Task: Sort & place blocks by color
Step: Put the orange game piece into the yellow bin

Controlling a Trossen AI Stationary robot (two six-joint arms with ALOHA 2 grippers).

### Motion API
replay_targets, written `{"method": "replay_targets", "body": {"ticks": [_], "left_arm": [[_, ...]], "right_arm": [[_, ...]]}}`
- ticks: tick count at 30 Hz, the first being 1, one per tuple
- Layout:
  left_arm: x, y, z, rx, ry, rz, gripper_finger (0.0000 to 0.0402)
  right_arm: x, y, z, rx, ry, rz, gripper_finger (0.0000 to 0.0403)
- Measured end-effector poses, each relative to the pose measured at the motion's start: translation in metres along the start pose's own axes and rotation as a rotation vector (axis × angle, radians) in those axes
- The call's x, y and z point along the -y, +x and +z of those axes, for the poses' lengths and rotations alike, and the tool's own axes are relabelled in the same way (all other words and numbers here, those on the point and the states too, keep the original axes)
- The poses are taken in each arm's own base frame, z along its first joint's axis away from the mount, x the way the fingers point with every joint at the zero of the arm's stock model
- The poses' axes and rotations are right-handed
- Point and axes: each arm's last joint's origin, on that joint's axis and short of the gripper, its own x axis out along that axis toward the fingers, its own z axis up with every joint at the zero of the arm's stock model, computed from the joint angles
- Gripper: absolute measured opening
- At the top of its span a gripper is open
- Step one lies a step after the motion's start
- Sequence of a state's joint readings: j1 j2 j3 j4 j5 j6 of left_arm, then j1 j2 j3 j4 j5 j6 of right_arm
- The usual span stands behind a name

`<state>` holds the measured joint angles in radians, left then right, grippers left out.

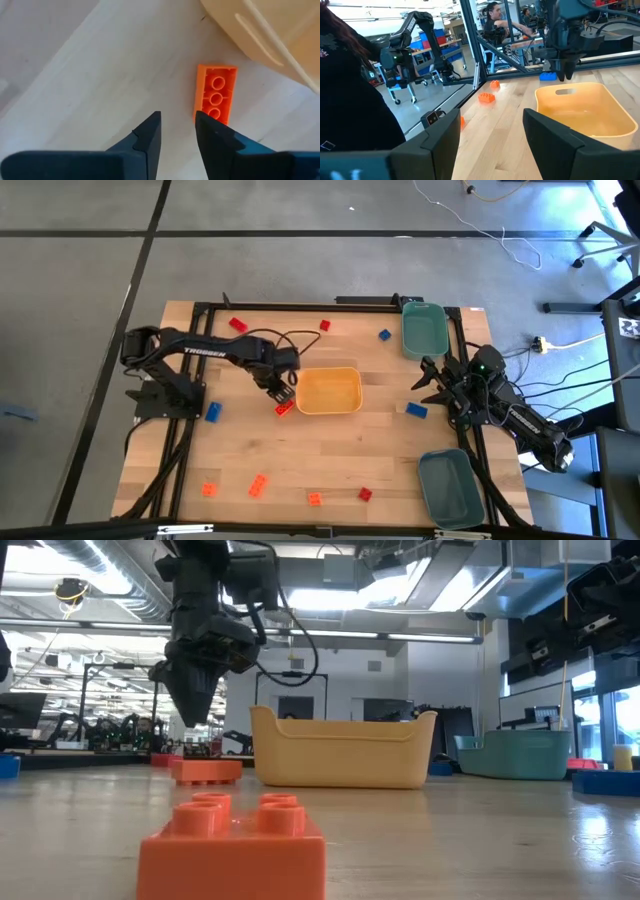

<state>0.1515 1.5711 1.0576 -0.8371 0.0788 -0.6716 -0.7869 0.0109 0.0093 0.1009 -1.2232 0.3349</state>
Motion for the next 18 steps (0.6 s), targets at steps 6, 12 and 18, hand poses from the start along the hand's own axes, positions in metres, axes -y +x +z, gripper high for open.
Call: {"method": "replay_targets", "body": {"ticks": [6,12,18], "left_arm": [[0.010,0.008,-0.011,0.043,0.060,0.021,0.0112],[0.011,0.024,-0.024,0.047,0.046,0.008,0.0112],[0.016,0.030,-0.025,0.091,0.035,-0.041,0.0112]], "right_arm": [[0.000,0.000,0.000,-0.003,-0.001,0.009,0.0218],[-0.002,0.000,0.001,-0.013,-0.022,0.061,0.0218],[-0.002,0.000,0.001,-0.011,-0.028,0.062,0.0218]]}}
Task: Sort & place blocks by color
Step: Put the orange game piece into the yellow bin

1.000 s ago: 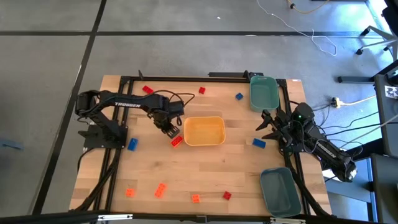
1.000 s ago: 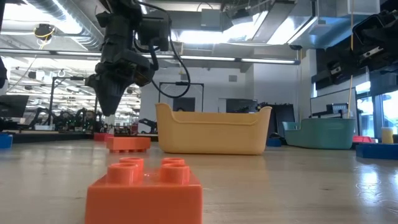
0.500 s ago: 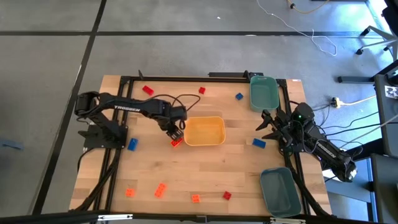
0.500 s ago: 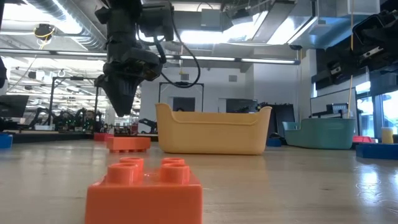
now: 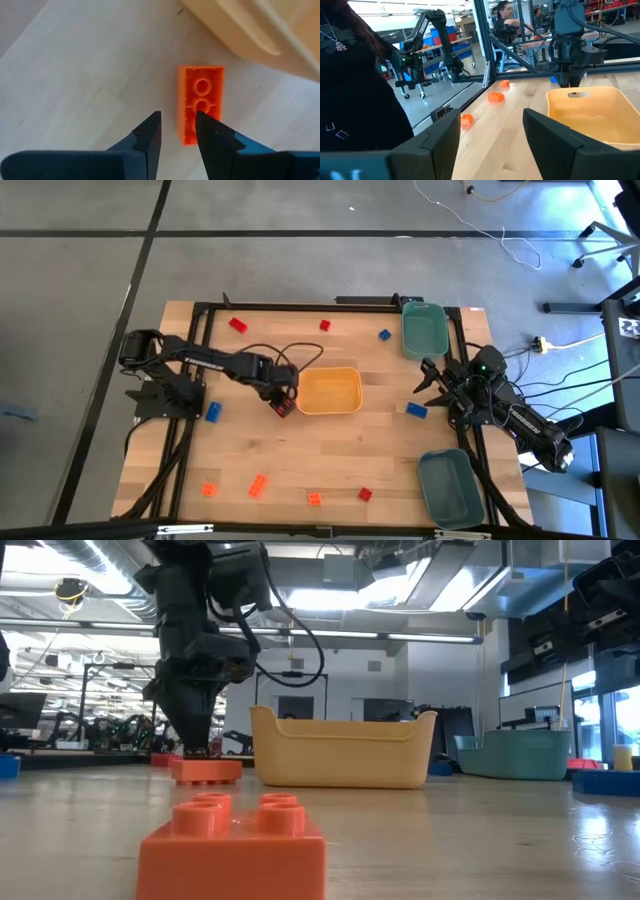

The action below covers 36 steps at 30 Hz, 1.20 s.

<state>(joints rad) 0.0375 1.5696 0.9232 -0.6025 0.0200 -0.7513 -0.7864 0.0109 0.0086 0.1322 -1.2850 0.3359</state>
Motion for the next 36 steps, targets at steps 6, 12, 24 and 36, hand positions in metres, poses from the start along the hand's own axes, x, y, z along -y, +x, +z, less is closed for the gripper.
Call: {"method": "replay_targets", "body": {"ticks": [6,12,24,36], "left_arm": [[0.003,0.001,-0.003,0.028,0.025,0.017,0.0112],[0.004,0.001,-0.004,0.043,0.034,0.034,0.0112],[0.005,0.018,-0.003,0.016,0.046,0.052,0.0112],[0.007,0.037,-0.003,-0.014,0.058,0.066,0.0108]], "right_arm": [[0.000,0.000,0.000,0.000,0.000,0.000,0.0218],[0.000,0.000,0.000,0.000,0.000,-0.001,0.0218],[0.000,0.000,0.000,0.000,-0.001,-0.001,0.0218],[0.000,0.000,0.001,0.007,-0.013,-0.004,0.0218]]}}
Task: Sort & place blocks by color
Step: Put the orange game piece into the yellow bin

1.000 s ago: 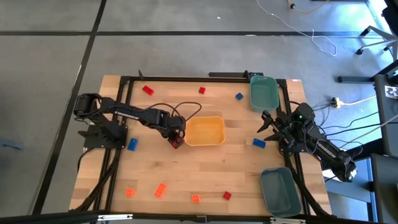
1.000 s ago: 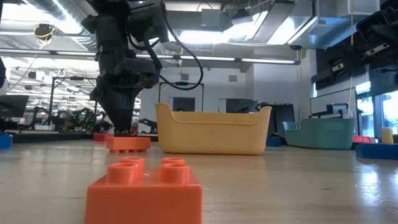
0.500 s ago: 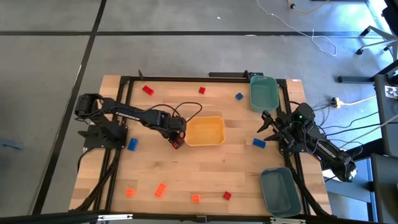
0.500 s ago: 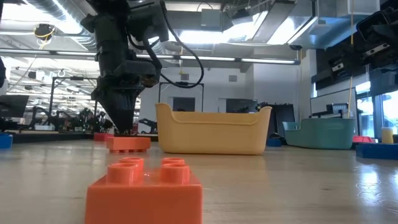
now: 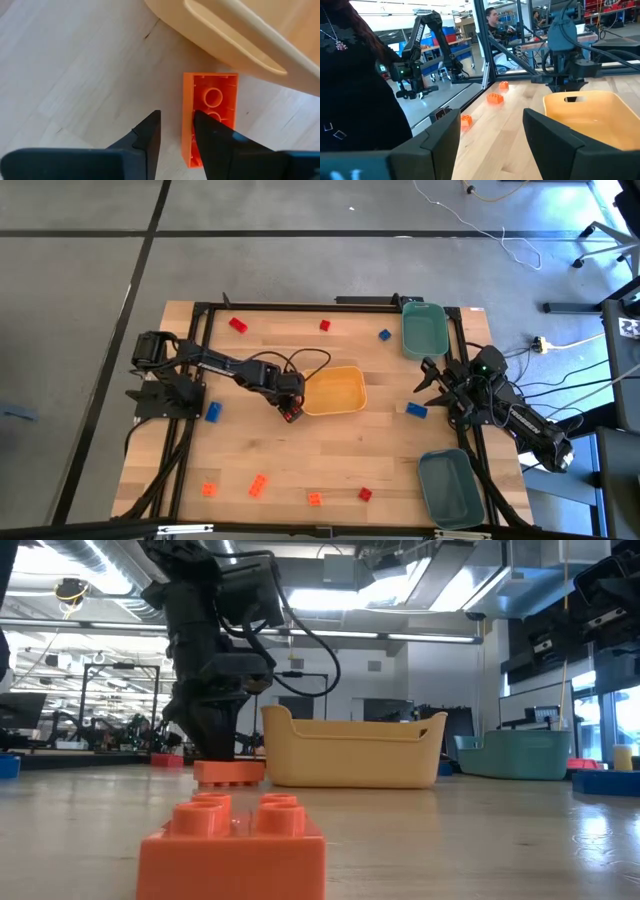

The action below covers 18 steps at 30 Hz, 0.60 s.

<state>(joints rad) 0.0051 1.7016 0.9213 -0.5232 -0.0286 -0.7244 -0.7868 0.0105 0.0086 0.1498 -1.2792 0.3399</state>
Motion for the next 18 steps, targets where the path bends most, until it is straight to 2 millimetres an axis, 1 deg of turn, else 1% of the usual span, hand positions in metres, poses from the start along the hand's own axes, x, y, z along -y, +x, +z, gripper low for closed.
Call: {"method": "replay_targets", "body": {"ticks": [3,7,9,14,18], "left_arm": [[0.0003,0.0003,-0.0002,-0.002,0.001,-0.002,0.0086],[0.0013,0.0005,-0.0002,-0.016,0.001,-0.027,0.0027],[0.0012,0.0005,-0.0004,-0.019,0.001,-0.027,0.0008],[-0.0021,0.0040,-0.0036,-0.049,-0.005,-0.003,0.0001],[-0.0045,0.0007,-0.0032,-0.064,-0.017,-0.012,0.0000]], "right_arm": [[0.0000,0.0000,0.0001,0.001,-0.001,-0.001,0.0218],[0.0000,0.0000,0.0002,0.001,-0.002,-0.002,0.0218],[0.0000,0.0000,0.0002,0.001,-0.002,-0.002,0.0218],[0.0000,0.0000,0.0002,0.001,-0.002,-0.002,0.0218],[0.0000,0.0000,0.0002,0.002,0.009,-0.002,0.0218]]}}
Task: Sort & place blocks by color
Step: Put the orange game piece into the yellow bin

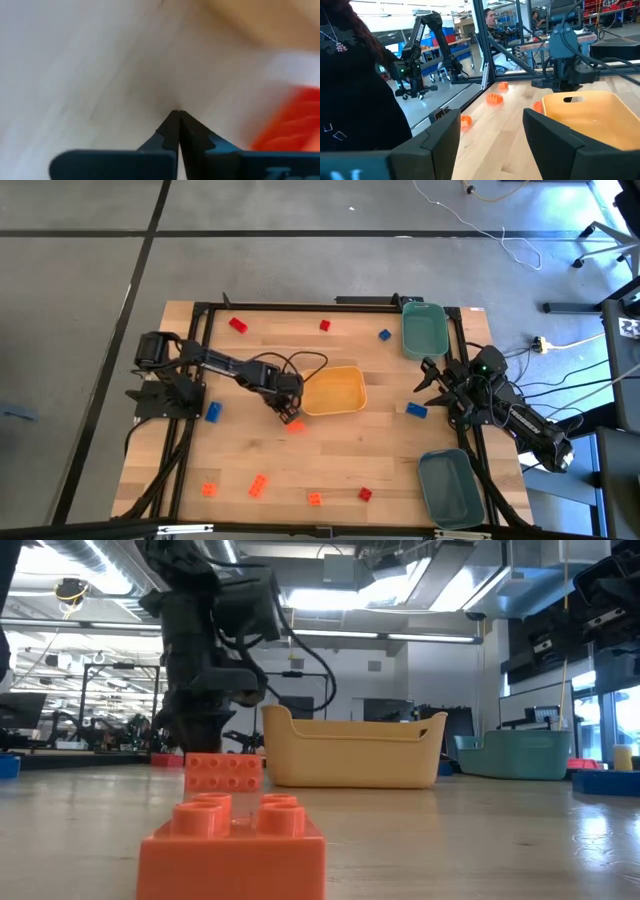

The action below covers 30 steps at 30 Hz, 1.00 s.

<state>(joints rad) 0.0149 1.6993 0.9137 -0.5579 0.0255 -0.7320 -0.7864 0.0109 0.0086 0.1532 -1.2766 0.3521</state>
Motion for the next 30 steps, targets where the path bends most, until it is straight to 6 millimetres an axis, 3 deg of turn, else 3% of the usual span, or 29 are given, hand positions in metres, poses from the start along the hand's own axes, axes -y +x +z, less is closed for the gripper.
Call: {"method": "replay_targets", "body": {"ticks": [9,20,30], "left_arm": [[-0.005,-0.028,0.000,0.013,-0.045,-0.066,0.0000],[0.006,-0.103,-0.003,0.079,0.100,-0.447,0.0011],[0.004,-0.101,-0.001,0.063,0.111,-0.443,0.0085]], "right_arm": [[0.000,0.000,0.000,0.001,0.011,-0.001,0.0218],[0.000,0.000,0.001,0.002,0.004,-0.001,0.0218],[0.000,0.000,0.001,0.004,-0.003,0.000,0.0218]]}}
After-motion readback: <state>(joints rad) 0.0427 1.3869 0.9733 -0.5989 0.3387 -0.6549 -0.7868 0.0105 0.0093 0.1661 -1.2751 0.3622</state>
